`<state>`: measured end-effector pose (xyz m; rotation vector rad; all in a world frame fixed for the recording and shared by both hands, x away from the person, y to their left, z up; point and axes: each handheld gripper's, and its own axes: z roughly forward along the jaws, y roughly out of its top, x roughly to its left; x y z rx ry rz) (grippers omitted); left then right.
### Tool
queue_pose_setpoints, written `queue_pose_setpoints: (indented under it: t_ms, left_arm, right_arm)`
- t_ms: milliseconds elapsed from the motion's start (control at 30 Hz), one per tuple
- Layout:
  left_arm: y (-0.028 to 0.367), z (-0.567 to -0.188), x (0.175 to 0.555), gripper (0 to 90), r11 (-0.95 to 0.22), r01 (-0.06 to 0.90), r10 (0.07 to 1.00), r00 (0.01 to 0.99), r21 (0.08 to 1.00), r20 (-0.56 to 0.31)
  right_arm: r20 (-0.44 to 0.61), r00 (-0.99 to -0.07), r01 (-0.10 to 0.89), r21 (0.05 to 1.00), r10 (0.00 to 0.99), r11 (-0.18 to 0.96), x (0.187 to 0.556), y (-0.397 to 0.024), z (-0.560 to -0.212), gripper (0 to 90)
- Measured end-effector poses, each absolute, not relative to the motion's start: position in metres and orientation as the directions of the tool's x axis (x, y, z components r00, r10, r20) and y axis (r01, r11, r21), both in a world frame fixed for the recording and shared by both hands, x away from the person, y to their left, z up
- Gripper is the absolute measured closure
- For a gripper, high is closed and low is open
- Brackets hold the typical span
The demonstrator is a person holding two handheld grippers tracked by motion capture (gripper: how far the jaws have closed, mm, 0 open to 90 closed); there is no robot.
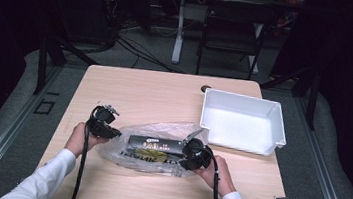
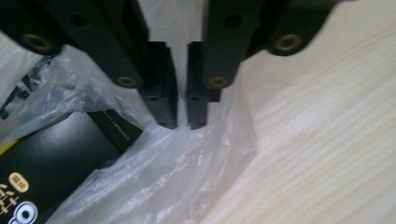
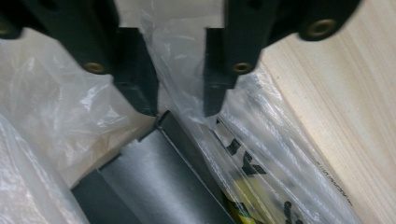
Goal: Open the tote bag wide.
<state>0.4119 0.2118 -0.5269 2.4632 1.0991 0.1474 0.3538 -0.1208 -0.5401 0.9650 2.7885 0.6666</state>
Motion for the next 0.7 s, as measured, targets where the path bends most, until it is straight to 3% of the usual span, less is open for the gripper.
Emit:
queue_pose_setpoints:
  t_ms: [67,167,700]
  left_arm:
    - [0.209,-0.532,0.414,89.8,-0.594,0.686,0.734,0.676,0.420,-0.064]
    - [0.209,-0.535,0.418,90.0,-0.587,0.696,0.752,0.658,0.414,-0.041]
    - [0.222,-0.542,0.431,90.0,-0.559,0.740,0.803,0.596,0.375,0.022]
  right_arm:
    - [0.046,-0.796,0.557,0.448,0.603,0.700,0.354,-0.123,-0.542,86.2]
    - [0.047,-0.800,0.557,0.427,0.598,0.712,0.354,-0.124,-0.547,89.9]
    - [0.070,-0.756,0.625,0.375,0.651,0.685,0.361,-0.155,-0.551,90.0]
